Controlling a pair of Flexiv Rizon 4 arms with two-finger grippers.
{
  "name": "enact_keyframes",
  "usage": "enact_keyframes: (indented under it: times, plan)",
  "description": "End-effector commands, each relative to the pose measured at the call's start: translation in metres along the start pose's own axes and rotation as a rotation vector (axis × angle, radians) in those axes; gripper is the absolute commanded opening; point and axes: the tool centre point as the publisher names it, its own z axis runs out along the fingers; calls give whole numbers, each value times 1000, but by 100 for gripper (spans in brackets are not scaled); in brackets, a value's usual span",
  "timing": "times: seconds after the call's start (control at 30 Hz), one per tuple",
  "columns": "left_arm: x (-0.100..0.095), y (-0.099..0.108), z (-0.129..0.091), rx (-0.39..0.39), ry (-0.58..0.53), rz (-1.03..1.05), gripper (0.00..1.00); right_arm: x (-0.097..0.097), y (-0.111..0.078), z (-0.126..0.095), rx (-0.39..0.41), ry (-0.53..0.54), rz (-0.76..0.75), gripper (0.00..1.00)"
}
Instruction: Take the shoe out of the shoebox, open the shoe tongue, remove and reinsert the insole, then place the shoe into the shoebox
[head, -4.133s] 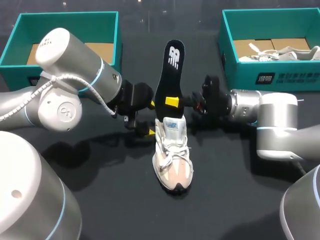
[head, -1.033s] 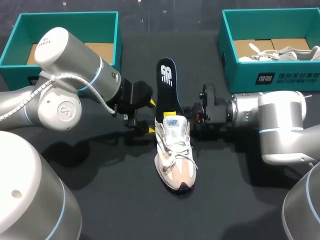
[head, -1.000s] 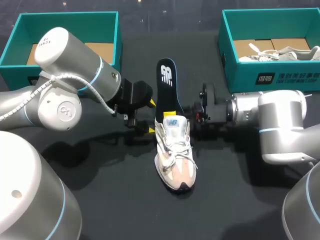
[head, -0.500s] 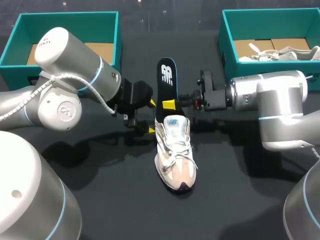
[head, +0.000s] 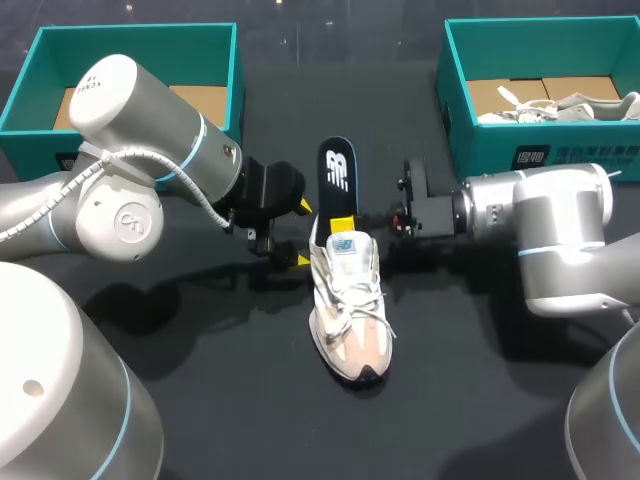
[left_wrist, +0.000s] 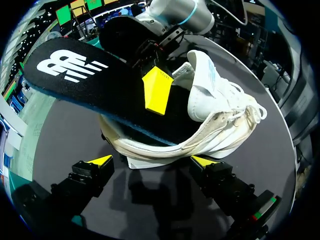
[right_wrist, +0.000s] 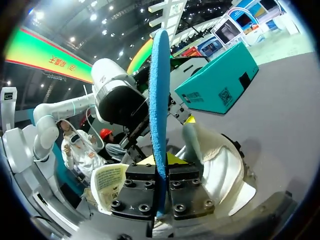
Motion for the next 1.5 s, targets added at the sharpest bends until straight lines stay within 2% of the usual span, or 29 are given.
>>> enact_keyframes:
  times: [0.03, 0.23, 0.27, 0.3, 0.4, 0.6, 0.73, 0.9, 1.0, 1.2, 1.33, 1.5]
  plan:
    - [1, 1, 0, 0, -1, 1, 100, 7, -14, 0, -8, -22, 21, 0]
    - [1, 1, 0, 0, -1, 1, 100, 12, -19, -1, -19, -34, 31, 0]
    - [1, 1, 0, 0, -1, 1, 100, 13, -16, -1, -20, -36, 23, 6]
    - [1, 1, 0, 0, -1, 1, 100, 14, -14, -1, -18, -36, 14, 18]
    - [1, 1, 0, 0, -1, 1, 100, 16, -5, 0, -5, -35, -15, 28]
    - [1, 1, 0, 0, -1, 1, 100, 16, 14, 2, 24, -27, -74, 34]
    - [1, 1, 0, 0, -1, 1, 100, 13, 23, 2, 32, -22, -94, 34]
    - [1, 1, 0, 0, -1, 1, 100, 7, 30, 0, 41, -24, -100, 27]
    - [1, 1, 0, 0, -1, 1, 100, 3, 30, -1, 39, -24, -89, 0]
    - [1, 1, 0, 0, -1, 1, 100, -4, 11, 1, 38, -14, -17, 0]
    - [1, 1, 0, 0, -1, 1, 100, 1, -7, 2, 32, -11, 29, 0]
    - [1, 1, 0, 0, -1, 1, 100, 9, -18, 4, 40, -24, 65, 0]
